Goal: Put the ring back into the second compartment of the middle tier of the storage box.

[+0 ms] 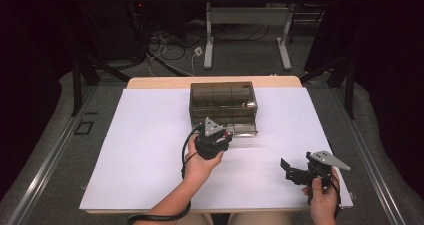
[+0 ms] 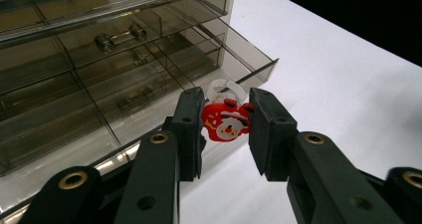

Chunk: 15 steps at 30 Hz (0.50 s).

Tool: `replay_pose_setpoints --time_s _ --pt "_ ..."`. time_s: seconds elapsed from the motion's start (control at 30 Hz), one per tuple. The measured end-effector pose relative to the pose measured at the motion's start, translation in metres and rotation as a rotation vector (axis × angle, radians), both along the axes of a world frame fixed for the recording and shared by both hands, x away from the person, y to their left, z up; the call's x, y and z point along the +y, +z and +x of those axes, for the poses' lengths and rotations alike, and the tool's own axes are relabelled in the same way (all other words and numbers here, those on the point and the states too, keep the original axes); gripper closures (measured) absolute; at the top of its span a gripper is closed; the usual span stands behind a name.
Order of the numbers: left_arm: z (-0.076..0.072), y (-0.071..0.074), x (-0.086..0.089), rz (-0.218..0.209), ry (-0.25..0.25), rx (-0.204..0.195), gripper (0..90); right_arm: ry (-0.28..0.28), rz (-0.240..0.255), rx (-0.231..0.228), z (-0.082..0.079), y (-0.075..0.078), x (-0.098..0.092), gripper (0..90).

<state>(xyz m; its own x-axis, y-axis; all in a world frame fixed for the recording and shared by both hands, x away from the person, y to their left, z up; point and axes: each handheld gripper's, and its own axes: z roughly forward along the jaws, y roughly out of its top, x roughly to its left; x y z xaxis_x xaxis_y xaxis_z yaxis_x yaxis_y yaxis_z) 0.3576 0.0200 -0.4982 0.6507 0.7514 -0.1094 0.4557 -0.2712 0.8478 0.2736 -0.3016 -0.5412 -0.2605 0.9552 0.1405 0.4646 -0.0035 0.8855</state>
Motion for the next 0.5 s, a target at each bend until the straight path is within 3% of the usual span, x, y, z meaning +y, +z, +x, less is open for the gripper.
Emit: replay_pose_setpoints --time_s 0.5 --pt "0.013 0.008 0.001 -0.001 0.012 0.011 67.3 0.001 0.001 0.001 0.0 0.0 0.0 0.0"
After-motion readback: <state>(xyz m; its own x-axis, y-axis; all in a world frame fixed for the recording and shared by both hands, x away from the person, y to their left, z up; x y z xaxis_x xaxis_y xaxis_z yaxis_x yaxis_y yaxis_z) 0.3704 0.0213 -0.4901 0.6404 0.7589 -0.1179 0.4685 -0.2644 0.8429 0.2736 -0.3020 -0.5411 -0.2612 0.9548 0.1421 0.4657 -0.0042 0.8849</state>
